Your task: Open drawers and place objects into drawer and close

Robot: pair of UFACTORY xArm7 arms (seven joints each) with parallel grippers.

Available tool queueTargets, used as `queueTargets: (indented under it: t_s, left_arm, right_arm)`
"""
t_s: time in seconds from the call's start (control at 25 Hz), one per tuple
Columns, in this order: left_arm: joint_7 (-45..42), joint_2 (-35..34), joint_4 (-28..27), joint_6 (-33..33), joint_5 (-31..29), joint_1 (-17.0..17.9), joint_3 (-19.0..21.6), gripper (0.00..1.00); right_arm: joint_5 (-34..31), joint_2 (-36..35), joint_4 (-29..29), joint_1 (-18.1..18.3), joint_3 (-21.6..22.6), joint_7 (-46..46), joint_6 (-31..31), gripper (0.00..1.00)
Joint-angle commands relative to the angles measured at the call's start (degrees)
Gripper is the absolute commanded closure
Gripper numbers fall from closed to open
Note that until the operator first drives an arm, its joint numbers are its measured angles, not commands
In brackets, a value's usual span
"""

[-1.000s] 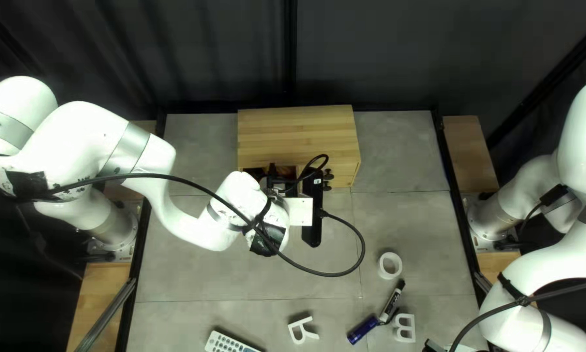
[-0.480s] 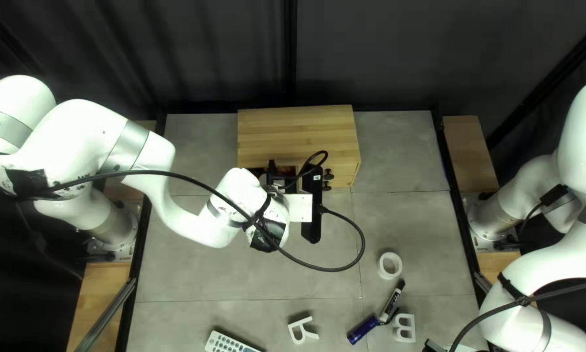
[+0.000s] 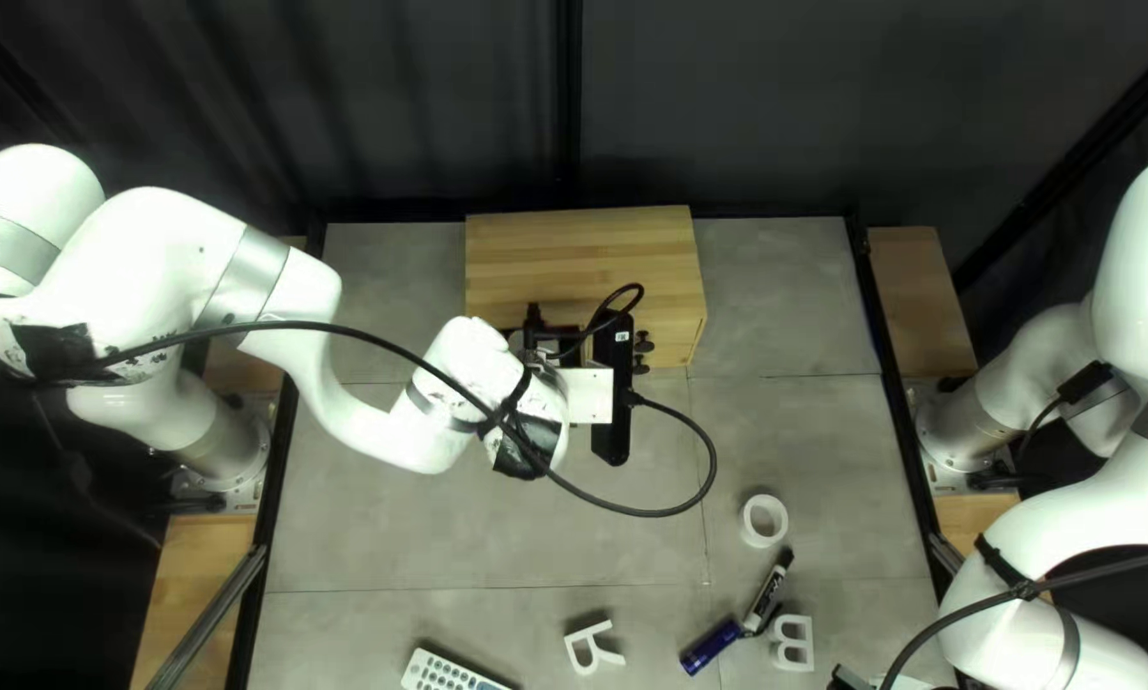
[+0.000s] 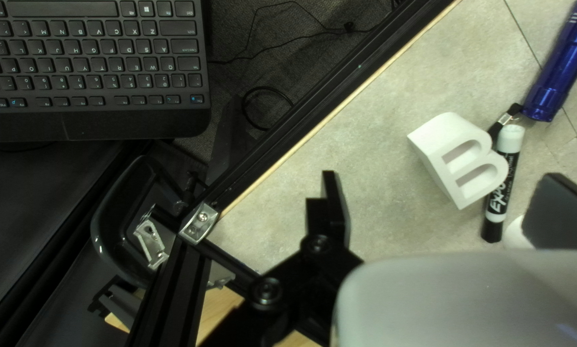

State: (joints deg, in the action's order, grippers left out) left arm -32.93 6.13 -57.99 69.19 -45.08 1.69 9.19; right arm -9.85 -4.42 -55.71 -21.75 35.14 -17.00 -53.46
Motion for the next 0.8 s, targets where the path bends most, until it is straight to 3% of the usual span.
queueTargets:
  t_s: [0.04,0.8]
  left_arm:
    - [0.3,-0.1,0.2,-0.3,-0.3,-0.3,-0.3,0.00]
    - [-0.5,0.5,0.8,-1.0,-1.8,-1.6,-1.7,0.00]
  right_arm:
    - [0.0,0.0,0.0,0.0,0.0,0.0,0.0,0.00]
    - [0.0,0.0,0.0,0.0,0.0,0.0,0.0,0.00]
